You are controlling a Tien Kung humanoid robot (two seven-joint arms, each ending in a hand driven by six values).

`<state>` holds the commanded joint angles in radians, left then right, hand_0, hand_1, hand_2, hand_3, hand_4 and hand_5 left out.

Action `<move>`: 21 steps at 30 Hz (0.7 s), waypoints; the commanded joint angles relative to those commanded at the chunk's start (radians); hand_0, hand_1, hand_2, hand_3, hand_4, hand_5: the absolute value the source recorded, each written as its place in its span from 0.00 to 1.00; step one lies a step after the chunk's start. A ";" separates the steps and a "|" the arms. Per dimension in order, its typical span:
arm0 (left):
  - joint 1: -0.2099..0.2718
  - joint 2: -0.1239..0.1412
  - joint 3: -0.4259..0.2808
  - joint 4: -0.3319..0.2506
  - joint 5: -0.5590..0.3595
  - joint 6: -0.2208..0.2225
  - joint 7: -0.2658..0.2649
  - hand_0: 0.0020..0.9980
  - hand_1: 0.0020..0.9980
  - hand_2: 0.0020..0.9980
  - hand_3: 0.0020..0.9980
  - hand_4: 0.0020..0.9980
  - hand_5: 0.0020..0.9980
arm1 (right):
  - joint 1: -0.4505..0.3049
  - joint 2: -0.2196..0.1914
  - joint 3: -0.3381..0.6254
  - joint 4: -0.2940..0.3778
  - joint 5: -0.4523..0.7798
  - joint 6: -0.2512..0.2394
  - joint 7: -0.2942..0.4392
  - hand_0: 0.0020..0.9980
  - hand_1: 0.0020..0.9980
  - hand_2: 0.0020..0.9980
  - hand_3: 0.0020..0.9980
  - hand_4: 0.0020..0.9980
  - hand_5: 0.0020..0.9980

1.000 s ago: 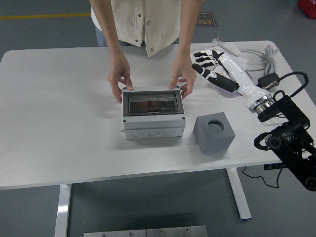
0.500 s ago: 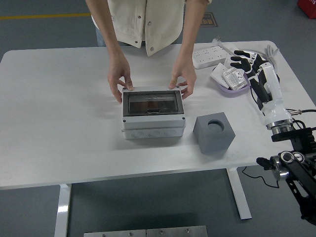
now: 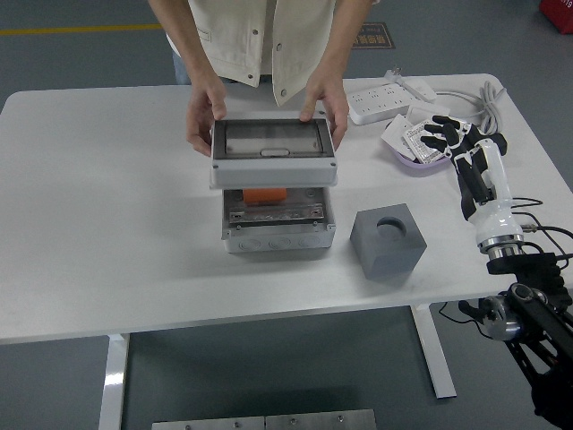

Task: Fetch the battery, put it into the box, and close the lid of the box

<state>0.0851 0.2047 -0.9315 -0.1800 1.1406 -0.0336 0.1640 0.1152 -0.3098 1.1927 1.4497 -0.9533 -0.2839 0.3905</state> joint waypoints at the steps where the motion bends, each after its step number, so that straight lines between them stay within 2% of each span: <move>1: -0.001 0.000 0.002 0.000 -0.002 0.000 0.000 0.65 0.74 0.61 0.56 0.74 0.21 | 0.001 0.000 0.002 0.000 0.002 0.001 0.000 0.71 0.61 0.63 0.62 0.93 0.73; 21: 0.001 0.005 0.024 0.000 -0.025 0.001 0.000 0.66 0.74 0.61 0.55 0.74 0.22 | -0.010 -0.006 0.017 0.001 0.018 0.026 -0.010 0.71 0.60 0.63 0.62 0.91 0.74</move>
<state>0.0860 0.2098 -0.9077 -0.1800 1.1155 -0.0331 0.1644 0.1056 -0.3155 1.2095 1.4507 -0.9354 -0.2583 0.3808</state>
